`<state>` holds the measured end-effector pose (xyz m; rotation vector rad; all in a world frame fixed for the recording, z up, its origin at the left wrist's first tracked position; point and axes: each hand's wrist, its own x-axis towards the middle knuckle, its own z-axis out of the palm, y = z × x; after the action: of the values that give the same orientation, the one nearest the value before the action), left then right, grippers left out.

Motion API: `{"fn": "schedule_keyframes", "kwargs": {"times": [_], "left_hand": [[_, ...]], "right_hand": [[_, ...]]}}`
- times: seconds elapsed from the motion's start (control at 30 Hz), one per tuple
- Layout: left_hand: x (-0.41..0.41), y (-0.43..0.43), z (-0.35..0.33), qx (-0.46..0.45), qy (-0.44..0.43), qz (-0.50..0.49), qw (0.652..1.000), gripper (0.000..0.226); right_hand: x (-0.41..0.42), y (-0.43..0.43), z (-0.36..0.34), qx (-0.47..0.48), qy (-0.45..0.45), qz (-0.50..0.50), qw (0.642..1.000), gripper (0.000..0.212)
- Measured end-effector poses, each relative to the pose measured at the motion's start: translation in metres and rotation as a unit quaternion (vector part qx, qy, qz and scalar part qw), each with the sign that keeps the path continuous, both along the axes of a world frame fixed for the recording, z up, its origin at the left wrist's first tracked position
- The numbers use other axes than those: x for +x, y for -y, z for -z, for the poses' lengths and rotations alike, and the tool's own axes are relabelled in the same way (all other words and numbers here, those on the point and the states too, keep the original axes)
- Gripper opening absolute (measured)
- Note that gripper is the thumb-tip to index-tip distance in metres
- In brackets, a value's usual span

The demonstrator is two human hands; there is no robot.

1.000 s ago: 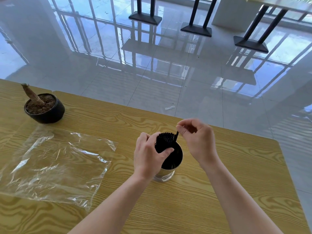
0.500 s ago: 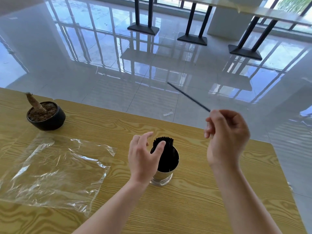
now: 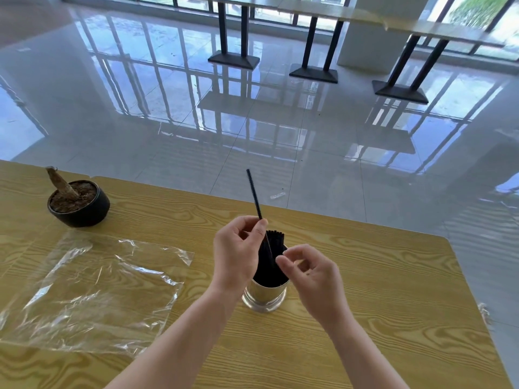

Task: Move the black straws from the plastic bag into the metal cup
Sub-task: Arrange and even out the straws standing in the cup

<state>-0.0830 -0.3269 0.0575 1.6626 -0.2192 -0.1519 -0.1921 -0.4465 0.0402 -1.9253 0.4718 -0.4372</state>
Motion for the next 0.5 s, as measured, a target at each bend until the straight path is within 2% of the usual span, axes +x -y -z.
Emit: {"fn": "schedule_keyframes", "kwargs": {"times": [0.03, 0.1, 0.17, 0.23, 0.3, 0.4, 0.5], "left_hand": [[-0.004, -0.002, 0.002, 0.052, 0.072, 0.012, 0.996, 0.003], [-0.013, -0.002, 0.006, 0.122, 0.178, 0.045, 0.975, 0.004], [-0.024, 0.002, 0.011, 0.150, 0.213, 0.069, 0.963, 0.008], [-0.030, 0.005, 0.015, 0.164, 0.210, 0.076, 0.961, 0.007], [-0.032, 0.003, 0.021, 0.181, 0.200, 0.070, 0.960, 0.011], [-0.027, -0.014, 0.033, 0.179, 0.188, 0.037, 0.965, 0.011], [-0.017, -0.031, 0.047, 0.157, 0.130, -0.020, 0.979, 0.004]], "right_hand": [[0.003, 0.005, -0.005, -0.028, 0.008, 0.017, 0.999, 0.017], [0.011, 0.012, -0.019, 0.008, 0.039, 0.018, 0.999, 0.029], [0.019, 0.014, -0.030, -0.012, 0.063, -0.004, 0.998, 0.025], [0.026, 0.013, -0.033, -0.118, 0.064, -0.009, 0.991, 0.009], [0.030, 0.014, -0.028, -0.177, 0.036, 0.004, 0.984, 0.005], [0.030, 0.018, -0.011, -0.150, -0.021, 0.016, 0.988, 0.004], [0.026, 0.016, 0.008, -0.145, -0.058, 0.021, 0.988, 0.004]]}}
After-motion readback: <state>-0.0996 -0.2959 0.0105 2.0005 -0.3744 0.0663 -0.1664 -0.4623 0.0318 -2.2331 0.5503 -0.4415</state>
